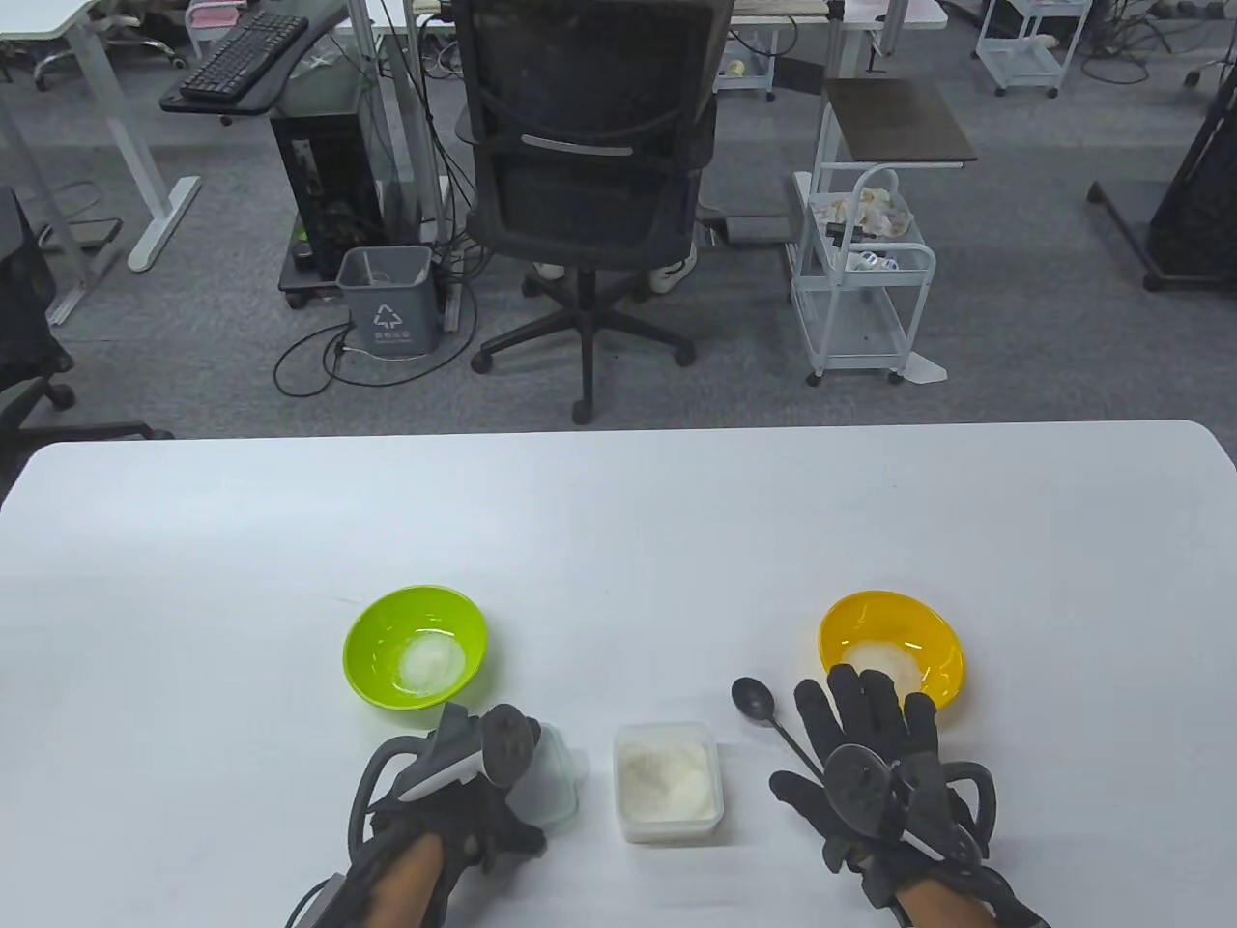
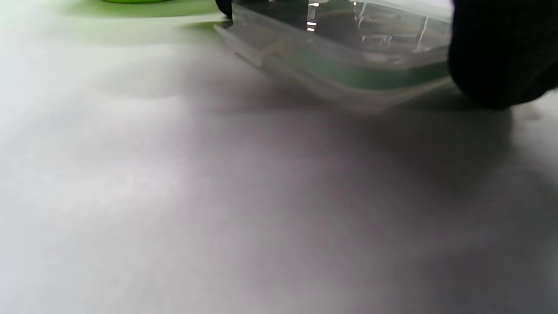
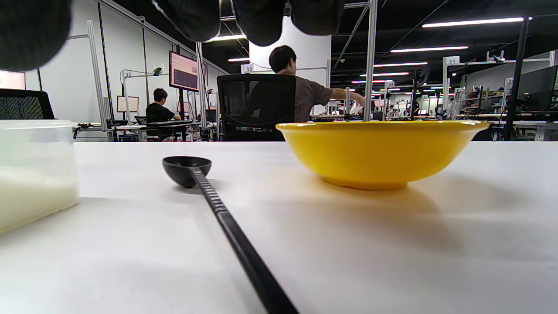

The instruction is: Scoop white sugar from container into bowls

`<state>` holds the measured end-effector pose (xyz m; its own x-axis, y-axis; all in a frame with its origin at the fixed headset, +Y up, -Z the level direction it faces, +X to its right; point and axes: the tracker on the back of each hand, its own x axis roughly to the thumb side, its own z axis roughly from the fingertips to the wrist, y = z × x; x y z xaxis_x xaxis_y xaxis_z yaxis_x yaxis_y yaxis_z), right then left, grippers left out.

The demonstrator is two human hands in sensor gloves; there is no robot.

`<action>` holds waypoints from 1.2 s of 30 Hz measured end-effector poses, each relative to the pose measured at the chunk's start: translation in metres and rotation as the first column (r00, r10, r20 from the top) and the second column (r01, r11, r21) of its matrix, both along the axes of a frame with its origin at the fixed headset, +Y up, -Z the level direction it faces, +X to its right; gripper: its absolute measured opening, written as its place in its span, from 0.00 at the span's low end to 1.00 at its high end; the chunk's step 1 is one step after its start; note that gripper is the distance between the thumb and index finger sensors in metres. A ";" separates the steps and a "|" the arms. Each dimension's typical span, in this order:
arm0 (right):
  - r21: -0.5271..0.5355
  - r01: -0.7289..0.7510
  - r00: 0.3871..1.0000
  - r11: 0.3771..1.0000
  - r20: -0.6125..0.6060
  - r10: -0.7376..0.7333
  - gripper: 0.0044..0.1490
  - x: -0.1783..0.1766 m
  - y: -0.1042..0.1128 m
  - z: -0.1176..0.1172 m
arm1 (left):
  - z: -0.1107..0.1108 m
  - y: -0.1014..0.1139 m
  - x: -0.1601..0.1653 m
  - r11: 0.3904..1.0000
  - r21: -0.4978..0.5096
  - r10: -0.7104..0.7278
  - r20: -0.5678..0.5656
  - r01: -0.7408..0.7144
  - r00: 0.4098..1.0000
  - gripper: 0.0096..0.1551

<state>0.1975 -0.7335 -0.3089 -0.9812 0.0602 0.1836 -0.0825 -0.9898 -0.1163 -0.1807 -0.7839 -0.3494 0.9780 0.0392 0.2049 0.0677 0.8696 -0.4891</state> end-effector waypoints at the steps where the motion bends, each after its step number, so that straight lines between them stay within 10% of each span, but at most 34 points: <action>1: -0.001 0.001 1.000 1.000 0.001 -0.001 0.56 0.000 0.000 0.000 | 0.000 0.000 0.000 1.000 0.000 0.003 0.000 -0.003 1.000 0.67; 17: -0.058 0.228 0.973 0.972 0.034 -0.226 0.53 -0.007 0.014 -0.004 | 0.002 0.055 0.018 0.991 0.081 0.099 0.069 -0.105 0.993 0.67; 25: -0.157 0.526 0.850 0.836 0.107 -0.516 0.45 -0.032 0.027 -0.015 | 0.011 0.083 0.070 0.976 0.119 0.159 0.177 -0.181 0.971 0.67; 36: -0.329 0.674 0.734 0.662 0.191 -0.652 0.36 -0.064 0.003 -0.017 | 0.026 0.069 0.100 0.949 0.136 0.247 0.247 -0.286 0.937 0.67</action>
